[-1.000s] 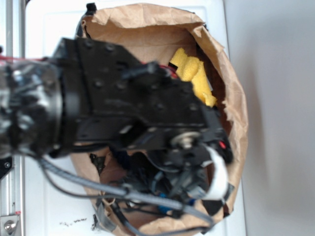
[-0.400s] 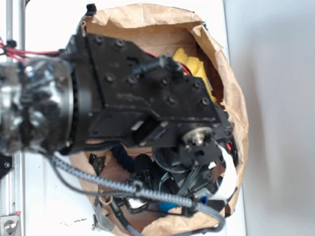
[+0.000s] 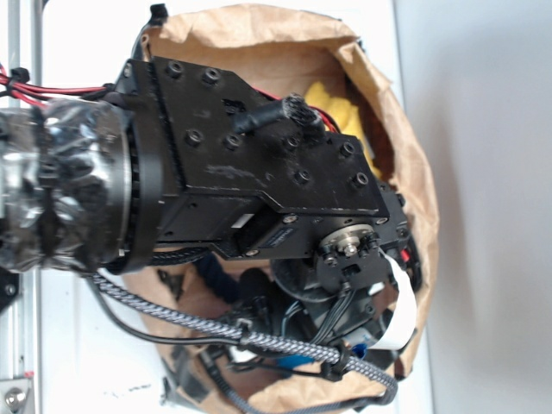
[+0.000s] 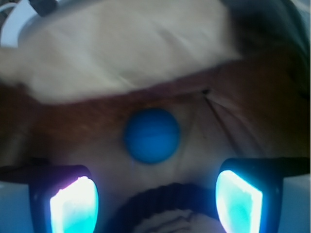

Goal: Grab the blue ball.

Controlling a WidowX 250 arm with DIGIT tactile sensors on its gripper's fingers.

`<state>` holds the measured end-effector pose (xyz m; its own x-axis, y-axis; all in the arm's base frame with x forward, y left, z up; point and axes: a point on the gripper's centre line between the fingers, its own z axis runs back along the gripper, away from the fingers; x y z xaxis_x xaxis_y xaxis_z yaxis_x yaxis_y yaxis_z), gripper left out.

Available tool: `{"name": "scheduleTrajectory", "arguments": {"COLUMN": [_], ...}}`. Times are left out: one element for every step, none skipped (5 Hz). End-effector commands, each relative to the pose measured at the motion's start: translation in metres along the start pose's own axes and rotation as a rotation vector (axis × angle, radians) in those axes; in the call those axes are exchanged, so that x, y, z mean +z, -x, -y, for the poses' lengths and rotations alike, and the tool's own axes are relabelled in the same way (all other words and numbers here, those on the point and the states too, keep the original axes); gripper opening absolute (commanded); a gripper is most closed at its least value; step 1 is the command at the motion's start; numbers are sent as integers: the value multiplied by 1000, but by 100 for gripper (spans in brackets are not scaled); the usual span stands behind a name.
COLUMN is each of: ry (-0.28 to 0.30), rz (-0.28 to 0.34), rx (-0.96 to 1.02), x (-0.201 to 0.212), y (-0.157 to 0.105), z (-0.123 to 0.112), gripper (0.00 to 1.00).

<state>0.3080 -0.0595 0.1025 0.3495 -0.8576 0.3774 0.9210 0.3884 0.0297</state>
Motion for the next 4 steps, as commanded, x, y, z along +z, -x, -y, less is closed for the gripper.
{"name": "scheduleTrajectory", "arguments": {"ry": [-4,21,26,75], "rz": [-75,-79,-86,-30], "rx": [-106,-145,-168,-145], "x": [-13,-22,-37,-43], "y": [-18,-22,-31,-43], "z": [12,20,27,29], "gripper": [100,100,100,100]}}
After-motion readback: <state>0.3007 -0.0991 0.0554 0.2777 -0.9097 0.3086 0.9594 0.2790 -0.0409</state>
